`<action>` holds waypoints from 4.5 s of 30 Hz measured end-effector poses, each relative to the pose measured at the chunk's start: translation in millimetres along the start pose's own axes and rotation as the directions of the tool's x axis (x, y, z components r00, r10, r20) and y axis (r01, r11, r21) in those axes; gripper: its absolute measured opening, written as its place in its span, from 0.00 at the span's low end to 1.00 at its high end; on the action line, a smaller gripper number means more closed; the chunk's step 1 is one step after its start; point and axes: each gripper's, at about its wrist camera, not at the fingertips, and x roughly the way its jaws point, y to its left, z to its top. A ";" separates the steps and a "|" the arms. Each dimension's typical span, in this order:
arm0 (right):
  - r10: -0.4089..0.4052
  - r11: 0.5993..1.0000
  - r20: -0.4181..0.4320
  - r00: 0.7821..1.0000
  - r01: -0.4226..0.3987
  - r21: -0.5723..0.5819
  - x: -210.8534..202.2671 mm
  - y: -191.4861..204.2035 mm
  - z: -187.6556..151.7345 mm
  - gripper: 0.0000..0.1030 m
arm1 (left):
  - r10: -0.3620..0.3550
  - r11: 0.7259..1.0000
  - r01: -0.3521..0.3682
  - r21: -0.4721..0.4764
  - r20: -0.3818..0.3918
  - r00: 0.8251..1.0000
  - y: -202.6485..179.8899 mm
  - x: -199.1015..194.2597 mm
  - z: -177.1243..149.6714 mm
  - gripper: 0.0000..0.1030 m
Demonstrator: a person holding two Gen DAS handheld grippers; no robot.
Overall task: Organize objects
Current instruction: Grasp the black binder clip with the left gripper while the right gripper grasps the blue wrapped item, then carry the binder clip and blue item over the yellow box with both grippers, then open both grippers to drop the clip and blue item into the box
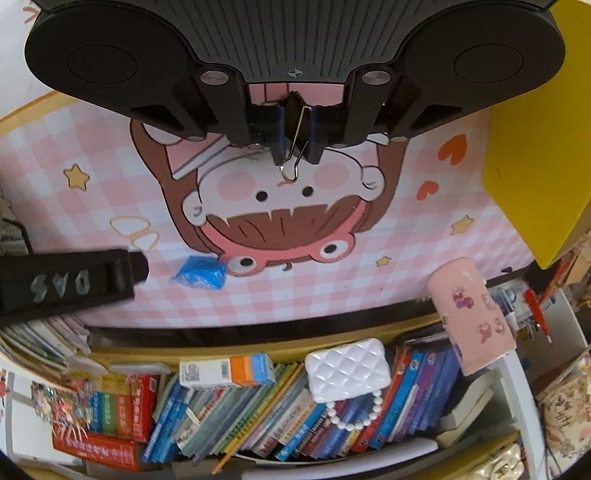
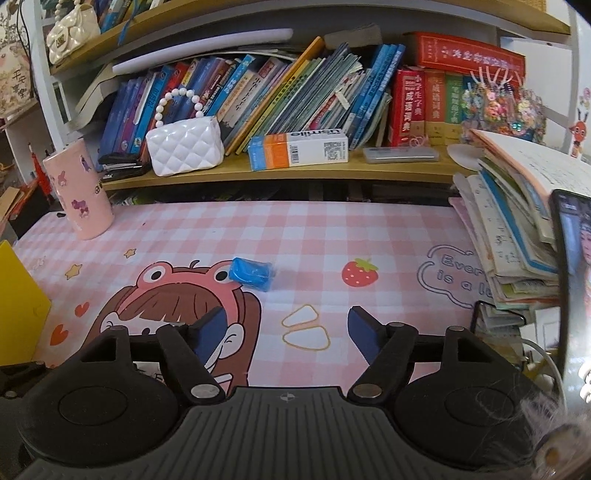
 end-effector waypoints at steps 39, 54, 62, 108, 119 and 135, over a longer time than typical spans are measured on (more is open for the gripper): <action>0.056 0.998 0.000 0.998 -0.056 0.009 39.0 27.4 5.8 0.38 | -0.006 0.980 0.019 -0.199 0.063 0.998 68.6 -95.6 -11.1 0.03; 0.097 0.995 -0.034 0.995 -0.097 0.001 -75.3 71.7 -55.2 0.38 | -0.086 0.968 0.102 -0.231 0.080 0.993 103.0 -138.9 -68.1 0.03; 0.071 0.997 -0.064 0.995 -0.072 -0.020 -122.5 111.9 -97.8 0.38 | -0.126 0.966 0.144 -0.214 0.098 0.987 135.3 -164.5 -102.0 0.03; 0.248 0.954 -0.037 0.968 -0.250 -0.168 -192.0 332.8 -136.9 0.38 | 0.053 0.942 0.048 -0.333 0.286 0.957 324.9 -256.5 -163.9 0.03; 0.272 0.936 0.056 0.961 -0.251 -0.249 -146.7 350.8 -77.4 0.38 | 0.096 0.939 0.022 -0.344 0.324 0.941 332.3 -222.5 -108.2 0.03; 0.309 0.851 -0.048 0.950 -0.299 -0.432 -46.0 369.9 -55.5 0.38 | 0.137 0.931 -0.077 -0.356 0.147 0.980 320.0 -130.7 -77.2 0.03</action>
